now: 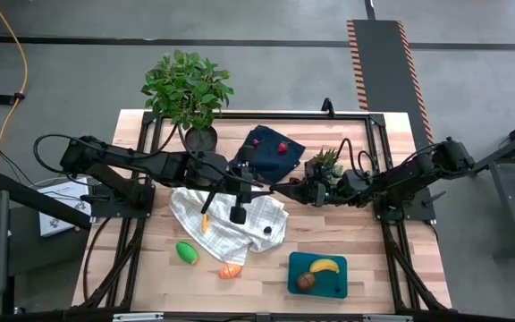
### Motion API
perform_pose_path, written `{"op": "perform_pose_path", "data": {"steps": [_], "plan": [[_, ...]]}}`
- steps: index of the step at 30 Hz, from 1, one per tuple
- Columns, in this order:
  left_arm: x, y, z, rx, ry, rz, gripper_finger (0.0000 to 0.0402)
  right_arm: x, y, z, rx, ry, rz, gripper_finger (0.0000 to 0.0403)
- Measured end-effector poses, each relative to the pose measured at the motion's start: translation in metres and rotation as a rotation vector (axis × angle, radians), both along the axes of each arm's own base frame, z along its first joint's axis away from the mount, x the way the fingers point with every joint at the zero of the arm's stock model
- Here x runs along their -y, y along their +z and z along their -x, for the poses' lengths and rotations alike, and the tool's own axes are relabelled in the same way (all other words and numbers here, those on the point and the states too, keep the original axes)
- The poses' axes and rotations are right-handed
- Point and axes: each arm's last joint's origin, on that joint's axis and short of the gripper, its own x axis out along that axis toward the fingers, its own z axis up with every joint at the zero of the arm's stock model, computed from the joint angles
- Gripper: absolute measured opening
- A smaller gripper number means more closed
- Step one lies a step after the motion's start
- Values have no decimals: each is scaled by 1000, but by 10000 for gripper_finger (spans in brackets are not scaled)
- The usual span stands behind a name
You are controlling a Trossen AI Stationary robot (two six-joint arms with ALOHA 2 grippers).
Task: Pick and placing Produce into tupperware
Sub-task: Put the blueberry into the bin
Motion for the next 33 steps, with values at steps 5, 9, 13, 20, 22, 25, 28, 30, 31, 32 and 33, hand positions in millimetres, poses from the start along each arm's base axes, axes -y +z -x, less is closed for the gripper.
{"op": "perform_pose_path", "data": {"steps": [5,9,13,20,22,25,28,30,31,32,33], "plan": [[0,1,0,10,0,1,72,0,-1,0,-7,0,1,146],[0,1,0,9,0,0,72,0,-1,0,-7,0,0,146],[0,0,0,6,0,0,72,0,-1,0,-7,0,1,146],[0,0,0,4,0,0,72,3,-1,-1,-9,4,-11,146],[0,0,0,4,0,0,72,3,-1,-1,-11,3,-9,146],[0,0,0,3,0,0,72,3,-1,-1,-14,4,-9,146],[0,0,0,2,0,0,72,3,-2,-1,-16,7,-7,146],[0,0,0,2,0,0,72,3,-2,-1,-16,12,-5,146],[0,0,0,2,0,0,72,2,-2,-1,-16,14,-5,146],[0,0,0,2,0,-1,72,2,-2,-1,-17,14,-5,146],[0,0,0,2,0,0,72,2,-2,-1,-19,14,-4,146]]}}
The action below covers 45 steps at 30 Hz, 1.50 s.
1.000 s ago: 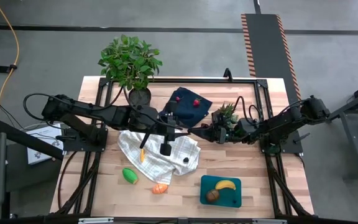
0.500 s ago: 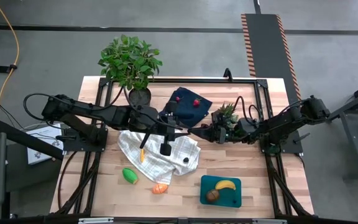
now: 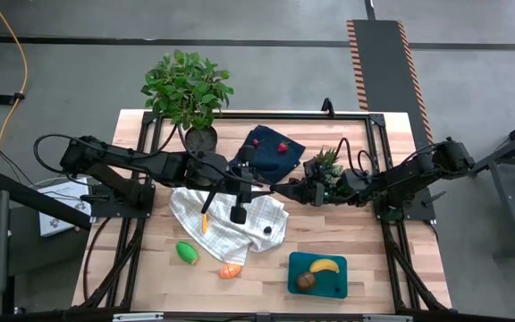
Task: Pick and placing Produce into tupperware
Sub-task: Put the blueberry into the bin
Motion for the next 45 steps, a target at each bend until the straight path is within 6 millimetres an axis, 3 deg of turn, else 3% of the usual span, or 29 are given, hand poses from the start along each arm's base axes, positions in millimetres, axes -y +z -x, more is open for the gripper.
{"op": "perform_pose_path", "data": {"steps": [11,16,45], "plan": [[0,0,0,0,0,0,72,0,0,0,-3,4,-1,146],[0,0,0,-1,0,0,72,-1,10,-7,-21,30,44,146],[0,-2,1,-24,6,-8,72,0,9,-9,-49,-39,62,146]]}}
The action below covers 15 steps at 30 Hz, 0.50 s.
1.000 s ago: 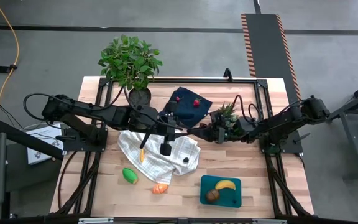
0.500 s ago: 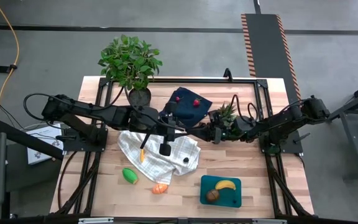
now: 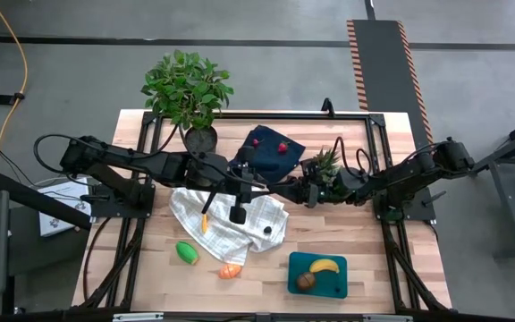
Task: Pick and placing Produce into tupperware
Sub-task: Put the blueberry into the bin
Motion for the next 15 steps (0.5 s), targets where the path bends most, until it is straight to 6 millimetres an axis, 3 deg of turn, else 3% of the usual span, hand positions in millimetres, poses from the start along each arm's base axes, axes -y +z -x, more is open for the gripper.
{"op": "perform_pose_path", "data": {"steps": [15], "plan": [[-1,0,0,0,24,-9,72,0,0,0,1,-4,10,146]]}}
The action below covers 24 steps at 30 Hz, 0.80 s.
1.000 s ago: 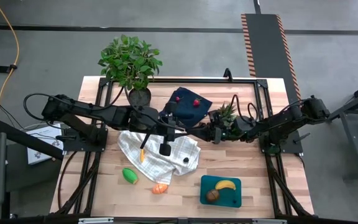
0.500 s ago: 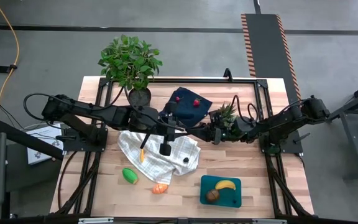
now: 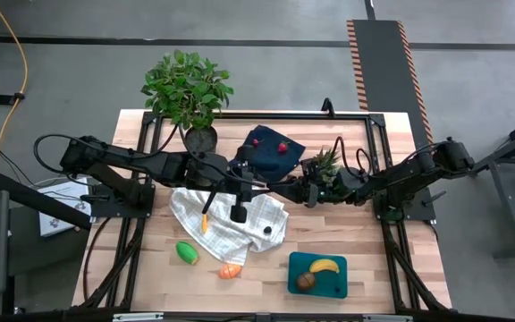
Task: Pick and placing Produce into tupperware
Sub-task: Put the blueberry into the bin
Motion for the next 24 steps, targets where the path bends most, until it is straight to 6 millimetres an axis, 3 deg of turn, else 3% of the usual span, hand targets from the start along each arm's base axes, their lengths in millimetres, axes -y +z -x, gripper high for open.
{"op": "perform_pose_path", "data": {"steps": [24], "plan": [[0,-1,0,-14,0,-1,72,-2,-1,2,4,-32,0,146]]}}
